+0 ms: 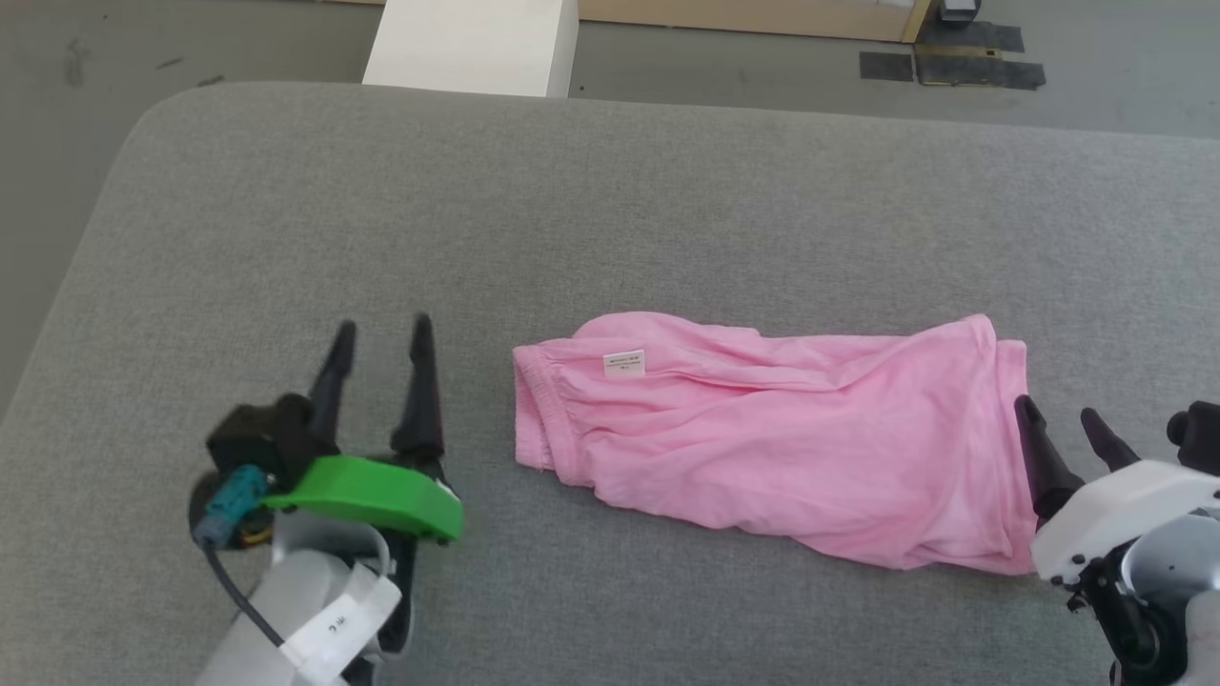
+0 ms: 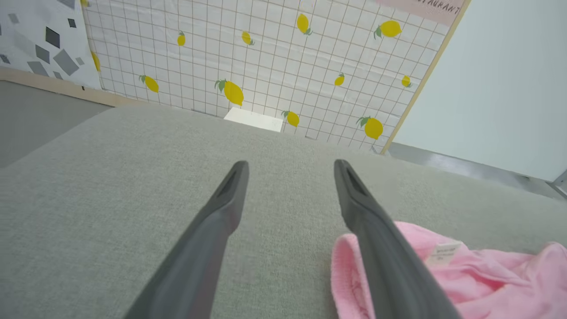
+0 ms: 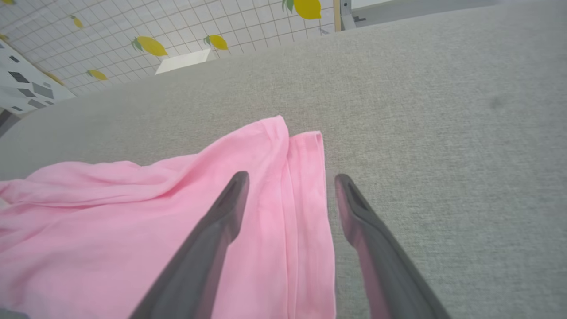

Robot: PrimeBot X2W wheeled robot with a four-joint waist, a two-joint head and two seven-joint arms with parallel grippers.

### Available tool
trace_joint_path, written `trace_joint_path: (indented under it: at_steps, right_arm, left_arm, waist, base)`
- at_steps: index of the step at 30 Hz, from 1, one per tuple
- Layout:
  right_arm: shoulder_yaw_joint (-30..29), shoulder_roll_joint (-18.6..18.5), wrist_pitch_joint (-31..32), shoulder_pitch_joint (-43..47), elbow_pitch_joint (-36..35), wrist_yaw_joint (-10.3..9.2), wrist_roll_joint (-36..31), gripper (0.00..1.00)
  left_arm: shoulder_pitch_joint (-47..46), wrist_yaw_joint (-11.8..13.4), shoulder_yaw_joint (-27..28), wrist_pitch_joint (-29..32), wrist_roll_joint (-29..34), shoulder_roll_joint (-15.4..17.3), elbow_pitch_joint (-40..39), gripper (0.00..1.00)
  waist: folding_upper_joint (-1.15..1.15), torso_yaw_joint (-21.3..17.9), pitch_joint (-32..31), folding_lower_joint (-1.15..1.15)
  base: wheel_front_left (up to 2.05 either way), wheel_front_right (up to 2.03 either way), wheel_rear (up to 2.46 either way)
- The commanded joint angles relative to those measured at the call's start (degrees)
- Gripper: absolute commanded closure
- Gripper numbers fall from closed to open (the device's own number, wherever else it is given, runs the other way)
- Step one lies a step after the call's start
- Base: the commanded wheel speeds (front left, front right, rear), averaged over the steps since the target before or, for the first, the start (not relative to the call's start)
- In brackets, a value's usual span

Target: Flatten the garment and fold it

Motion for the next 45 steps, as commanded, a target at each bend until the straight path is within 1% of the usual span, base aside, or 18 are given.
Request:
trace_joint_path:
  at_steps: [1, 6, 12, 15, 18, 21, 22, 23, 24, 25, 30, 36, 41, 45]
  right_arm:
    - [-0.6, 0.07, -0.55, -1.52, 1.68, -0.08, -0.05, 0.0]
    - [-2.1, 0.07, 0.95, -5.59, 9.51, -0.08, -0.46, 0.0]
    - [-2.7, 0.07, 5.0, -9.78, 17.71, -0.08, -0.66, 0.0]
    - [-1.39, 0.07, 7.05, -11.21, 20.16, -0.08, -0.9, 0.0]
    - [0.96, 0.07, 10.98, -11.57, 21.84, -0.08, -0.62, 0.0]
    - [2.83, 0.07, 14.45, -10.95, 21.36, -0.08, -1.24, 0.0]
    - [3.48, 0.07, 15.42, -10.62, 20.73, -0.08, -1.18, 0.22]
    - [3.83, 0.07, 15.91, -10.38, 20.12, -0.08, -0.94, 0.53]
    - [4.31, 0.07, 16.27, -10.09, 19.22, -0.08, -0.74, 0.7]
    - [4.5, 0.07, 16.21, -9.89, 18.16, -0.08, -0.64, 1.0]
    - [2.47, 0.07, 14.94, -9.35, 13.77, -0.08, -2.29, 1.0]
    - [-4.51, 0.07, 15.41, -9.37, 8.43, -0.08, -7.24, 1.0]
    - [-10.27, -0.16, 18.12, -9.61, 3.28, -0.08, -11.81, 1.0]
    - [-12.07, -0.64, 20.83, -9.4, 0.16, -0.08, -14.97, 1.0]
  left_arm:
    - [-0.2, -0.89, 1.88, -0.47, 2.51, -0.8, -0.93, 0.0]
    - [1.11, -5.07, 8.03, -0.49, 10.11, -4.13, -2.38, 0.0]
    - [2.12, -9.57, 13.06, -0.5, 15.29, -7.81, -2.05, 0.0]
    - [2.27, -11.26, 14.58, -0.5, 16.98, -8.98, -1.46, 0.0]
    - [2.46, -12.59, 16.07, -0.51, 18.21, -10.11, -1.03, 0.0]
    - [2.6, -13.68, 17.1, -0.51, 18.89, -10.99, -0.44, 0.0]
    - [2.65, -14.05, 17.43, -0.51, 19.14, -11.25, -0.28, 0.0]
    - [2.7, -14.31, 17.69, -0.51, 19.32, -11.45, -0.17, 0.0]
    - [2.75, -14.59, 18.06, -0.51, 19.5, -11.67, 0.0, 0.0]
    - [2.81, -14.84, 18.43, -0.51, 19.6, -11.86, 0.24, 0.0]
    - [2.89, -15.83, 19.52, -0.51, 19.85, -12.5, 1.15, 0.0]
    - [2.81, -16.41, 19.72, -0.51, 20.29, -12.92, 1.77, 0.0]
    - [2.6, -16.66, 19.66, -0.51, 20.35, -13.07, 2.12, 0.0]
    - [2.42, -16.84, 19.49, -0.51, 20.37, -13.12, 2.54, 0.0]
  waist:
    - [0.0, 0.18, 0.22, 0.0]
    - [0.0, 0.29, 0.86, 0.0]
    - [0.0, 0.46, 1.44, 0.0]
    - [0.0, 0.64, 1.66, 0.0]
    - [0.0, 0.83, 1.63, 0.0]
    - [0.0, 1.06, 1.54, 0.0]
    - [0.0, 1.12, 1.52, 0.0]
    - [0.0, 1.14, 1.5, 0.0]
    - [0.0, 1.14, 1.47, 0.0]
    - [0.0, 1.1, 1.45, 0.0]
    - [0.0, 0.85, 1.25, 0.0]
    - [0.0, 0.62, 1.13, 0.0]
    - [0.0, 0.62, 1.24, 0.0]
    - [0.0, 0.66, 1.2, 0.0]
  base:
    - [0.0, 0.0, 0.0]
    - [0.0, 0.0, 0.0]
    - [0.0, 0.0, 0.0]
    - [0.0, 0.0, 0.0]
    - [0.0, 0.0, 0.0]
    - [0.0, 0.0, 0.0]
    - [0.0, 0.0, 0.0]
    - [0.0, 0.0, 0.0]
    - [0.0, 0.0, 0.0]
    - [0.0, 0.0, 0.0]
    - [0.0, 0.0, 0.0]
    - [0.0, 0.0, 0.0]
    - [0.0, 0.0, 0.0]
    - [0.0, 0.0, 0.0]
